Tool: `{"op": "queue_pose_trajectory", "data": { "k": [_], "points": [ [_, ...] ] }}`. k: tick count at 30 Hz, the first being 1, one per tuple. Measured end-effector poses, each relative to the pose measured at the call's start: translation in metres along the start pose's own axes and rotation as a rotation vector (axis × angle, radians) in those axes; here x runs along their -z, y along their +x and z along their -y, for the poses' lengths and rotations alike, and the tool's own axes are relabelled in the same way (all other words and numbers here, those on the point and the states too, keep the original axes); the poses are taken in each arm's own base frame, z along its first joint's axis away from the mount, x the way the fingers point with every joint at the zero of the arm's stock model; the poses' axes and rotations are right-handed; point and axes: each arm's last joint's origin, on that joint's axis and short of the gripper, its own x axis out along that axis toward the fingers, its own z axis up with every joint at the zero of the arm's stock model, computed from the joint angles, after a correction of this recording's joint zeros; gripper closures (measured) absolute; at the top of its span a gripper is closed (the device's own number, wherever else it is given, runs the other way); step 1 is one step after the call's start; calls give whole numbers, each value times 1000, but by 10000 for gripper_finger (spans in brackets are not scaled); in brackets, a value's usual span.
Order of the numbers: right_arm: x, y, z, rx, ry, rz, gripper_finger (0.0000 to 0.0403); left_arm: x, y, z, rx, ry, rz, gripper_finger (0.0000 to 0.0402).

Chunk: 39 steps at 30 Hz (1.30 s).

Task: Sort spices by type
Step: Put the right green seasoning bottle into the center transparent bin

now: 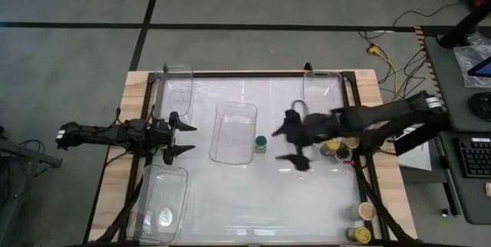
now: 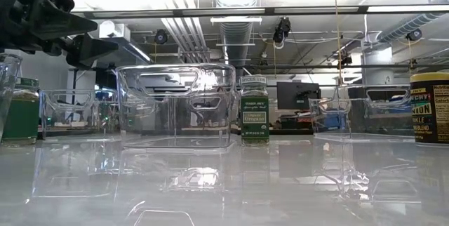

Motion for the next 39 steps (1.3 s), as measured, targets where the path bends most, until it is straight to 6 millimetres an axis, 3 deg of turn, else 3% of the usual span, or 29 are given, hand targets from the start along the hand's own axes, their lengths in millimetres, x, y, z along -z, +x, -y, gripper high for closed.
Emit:
{"op": "queue_pose_trajectory", "data": {
  "k": [5, 17, 24, 39],
  "points": [
    [-9, 14, 8, -48, -2, -110, 42, 0, 0, 0, 0, 0, -1, 86],
    [10, 82, 41, 19, 126, -325, 42, 0, 0, 0, 0, 0, 0, 86],
    [17, 106, 57, 55, 184, -384, 42, 0, 0, 0, -1, 0, 0, 86],
    [25, 133, 61, 61, 190, -442, 42, 0, 0, 0, 0, 0, 0, 86]
  ]
}}
